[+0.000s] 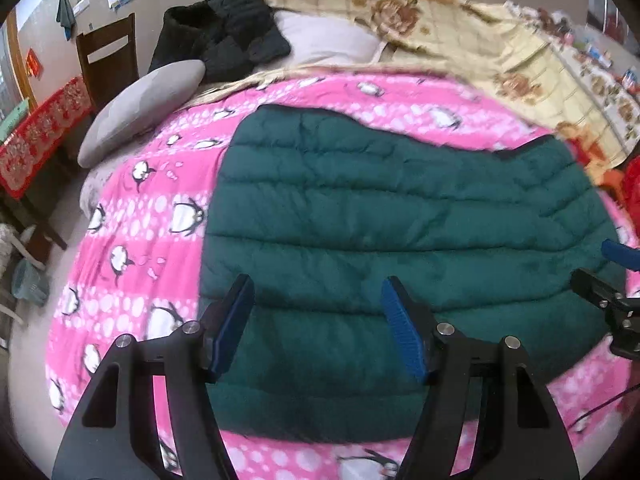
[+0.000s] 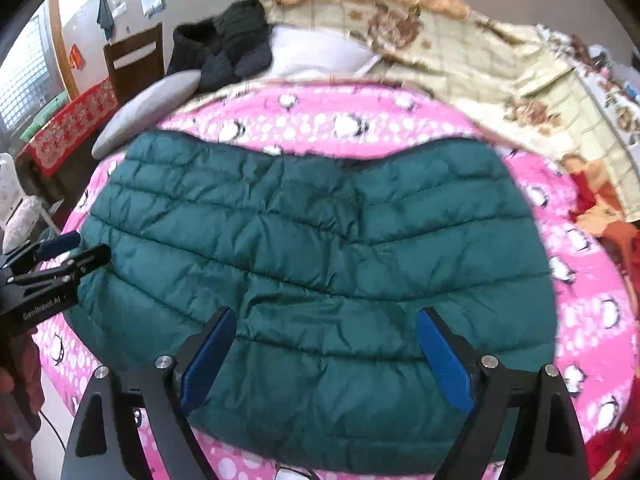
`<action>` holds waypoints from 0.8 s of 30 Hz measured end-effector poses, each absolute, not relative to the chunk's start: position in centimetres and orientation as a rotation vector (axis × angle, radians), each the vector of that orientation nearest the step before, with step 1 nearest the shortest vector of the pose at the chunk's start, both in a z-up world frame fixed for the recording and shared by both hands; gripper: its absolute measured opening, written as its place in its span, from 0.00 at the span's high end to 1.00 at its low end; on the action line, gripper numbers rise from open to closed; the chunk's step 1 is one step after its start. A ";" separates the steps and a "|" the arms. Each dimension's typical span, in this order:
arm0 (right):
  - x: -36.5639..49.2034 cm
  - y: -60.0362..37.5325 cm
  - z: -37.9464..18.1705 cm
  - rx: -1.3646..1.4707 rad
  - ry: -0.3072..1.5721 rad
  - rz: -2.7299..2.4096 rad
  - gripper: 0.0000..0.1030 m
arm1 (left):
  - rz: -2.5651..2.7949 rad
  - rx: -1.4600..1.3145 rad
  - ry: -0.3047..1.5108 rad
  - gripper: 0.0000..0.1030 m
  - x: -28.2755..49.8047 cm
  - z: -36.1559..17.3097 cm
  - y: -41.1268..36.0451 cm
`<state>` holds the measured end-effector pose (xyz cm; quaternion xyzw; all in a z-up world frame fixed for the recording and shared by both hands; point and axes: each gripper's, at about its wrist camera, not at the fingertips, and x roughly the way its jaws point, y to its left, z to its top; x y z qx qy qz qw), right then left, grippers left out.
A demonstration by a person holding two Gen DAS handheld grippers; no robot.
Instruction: Fold large clothes
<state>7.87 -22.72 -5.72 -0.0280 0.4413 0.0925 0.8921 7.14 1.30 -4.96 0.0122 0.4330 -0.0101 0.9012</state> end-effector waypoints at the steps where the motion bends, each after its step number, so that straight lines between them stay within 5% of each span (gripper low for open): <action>1: 7.2 -22.7 -5.0 -0.069 0.892 0.171 0.13 | -0.030 0.017 0.892 0.36 6.8 -4.6 1.0; 24: -0.6 -23.6 0.2 0.019 0.667 0.077 0.04 | 0.018 0.039 0.629 0.35 0.1 0.4 -2.0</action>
